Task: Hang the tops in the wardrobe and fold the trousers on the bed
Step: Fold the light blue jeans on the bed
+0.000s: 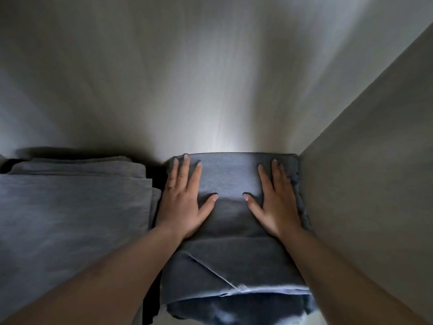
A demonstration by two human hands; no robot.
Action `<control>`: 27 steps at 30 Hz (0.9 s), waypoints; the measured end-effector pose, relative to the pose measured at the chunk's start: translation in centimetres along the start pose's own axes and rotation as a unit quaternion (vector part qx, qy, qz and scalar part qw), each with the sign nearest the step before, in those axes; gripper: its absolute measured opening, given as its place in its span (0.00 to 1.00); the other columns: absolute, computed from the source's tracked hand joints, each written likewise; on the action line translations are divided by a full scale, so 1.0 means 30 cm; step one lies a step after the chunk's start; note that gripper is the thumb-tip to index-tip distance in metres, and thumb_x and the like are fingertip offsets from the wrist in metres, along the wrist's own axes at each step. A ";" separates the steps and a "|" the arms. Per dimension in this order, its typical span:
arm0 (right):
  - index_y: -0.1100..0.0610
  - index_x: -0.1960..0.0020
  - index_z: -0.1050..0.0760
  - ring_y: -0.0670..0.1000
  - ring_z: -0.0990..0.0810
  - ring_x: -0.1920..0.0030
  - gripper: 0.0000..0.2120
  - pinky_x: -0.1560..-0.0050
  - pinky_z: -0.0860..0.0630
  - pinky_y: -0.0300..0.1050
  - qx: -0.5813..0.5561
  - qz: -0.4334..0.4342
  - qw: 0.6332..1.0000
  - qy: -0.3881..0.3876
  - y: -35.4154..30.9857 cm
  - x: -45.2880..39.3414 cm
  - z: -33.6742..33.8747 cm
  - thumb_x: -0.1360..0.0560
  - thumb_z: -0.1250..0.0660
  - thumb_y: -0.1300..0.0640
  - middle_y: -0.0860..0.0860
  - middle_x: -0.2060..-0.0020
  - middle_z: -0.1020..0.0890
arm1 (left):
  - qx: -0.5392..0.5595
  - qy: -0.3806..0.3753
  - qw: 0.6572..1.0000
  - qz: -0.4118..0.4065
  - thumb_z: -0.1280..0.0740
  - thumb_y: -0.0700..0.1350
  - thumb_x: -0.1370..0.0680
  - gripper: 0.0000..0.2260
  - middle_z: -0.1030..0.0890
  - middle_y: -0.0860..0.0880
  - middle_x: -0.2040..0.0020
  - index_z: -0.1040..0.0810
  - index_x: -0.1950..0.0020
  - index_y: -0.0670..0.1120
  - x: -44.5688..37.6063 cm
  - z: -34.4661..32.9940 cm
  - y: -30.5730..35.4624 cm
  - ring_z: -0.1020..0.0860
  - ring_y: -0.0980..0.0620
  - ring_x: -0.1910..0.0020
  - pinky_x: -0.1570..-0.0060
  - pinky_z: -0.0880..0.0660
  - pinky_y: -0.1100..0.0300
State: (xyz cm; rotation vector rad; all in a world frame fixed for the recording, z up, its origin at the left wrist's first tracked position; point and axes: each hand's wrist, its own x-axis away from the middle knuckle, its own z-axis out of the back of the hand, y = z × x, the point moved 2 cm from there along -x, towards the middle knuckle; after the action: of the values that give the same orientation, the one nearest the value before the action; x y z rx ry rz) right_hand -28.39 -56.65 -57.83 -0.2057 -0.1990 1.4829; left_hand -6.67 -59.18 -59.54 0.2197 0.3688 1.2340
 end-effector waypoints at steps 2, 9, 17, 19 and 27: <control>0.51 0.22 0.50 0.55 0.56 0.23 0.43 0.25 0.55 0.53 -0.005 0.000 1.000 -0.014 0.004 -0.007 -0.016 0.31 0.53 0.30 0.54 0.22 0.54 | -0.008 -0.002 1.000 0.002 0.45 0.64 0.25 0.35 0.42 0.38 0.23 0.36 0.25 0.42 -0.001 -0.017 -0.017 0.48 0.38 0.24 0.26 0.47 0.46; 0.48 0.22 0.57 0.54 0.63 0.23 0.37 0.24 0.58 0.55 0.058 -0.036 0.989 -0.132 -0.061 0.071 0.117 0.23 0.42 0.38 0.53 0.23 0.62 | -0.054 -0.133 0.987 0.077 0.44 0.64 0.23 0.38 0.59 0.43 0.21 0.54 0.21 0.47 0.039 0.115 0.057 0.60 0.45 0.23 0.25 0.56 0.48; 0.56 0.23 0.44 0.60 0.45 0.25 0.42 0.26 0.49 0.54 0.026 -0.133 0.989 -0.050 -0.052 0.511 0.082 0.26 0.61 0.28 0.60 0.25 0.43 | 0.005 -0.085 0.996 -0.002 0.52 0.63 0.20 0.31 0.35 0.42 0.25 0.33 0.28 0.43 0.459 0.098 0.144 0.39 0.42 0.26 0.30 0.43 0.40; 0.59 0.26 0.37 0.63 0.40 0.27 0.39 0.28 0.46 0.57 0.008 -0.120 0.993 -0.012 -0.047 0.535 0.016 0.23 0.59 0.32 0.63 0.27 0.37 | 0.004 -0.050 0.998 -0.033 0.48 0.59 0.21 0.28 0.38 0.42 0.24 0.34 0.27 0.44 0.469 0.057 0.120 0.41 0.42 0.25 0.30 0.44 0.39; 0.60 0.27 0.36 0.63 0.39 0.28 0.37 0.28 0.46 0.58 -0.014 -0.106 0.993 0.057 -0.032 0.525 -0.073 0.22 0.57 0.34 0.63 0.28 0.35 | 0.004 -0.008 0.999 -0.047 0.42 0.56 0.24 0.27 0.38 0.42 0.24 0.33 0.28 0.46 0.460 -0.002 0.084 0.40 0.41 0.25 0.29 0.45 0.39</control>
State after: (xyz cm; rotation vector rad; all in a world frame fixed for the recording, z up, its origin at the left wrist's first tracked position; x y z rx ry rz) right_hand -25.68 -41.04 -59.61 -0.2821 -0.1438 1.2536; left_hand -5.02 -45.31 -60.82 0.2168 0.3676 1.1383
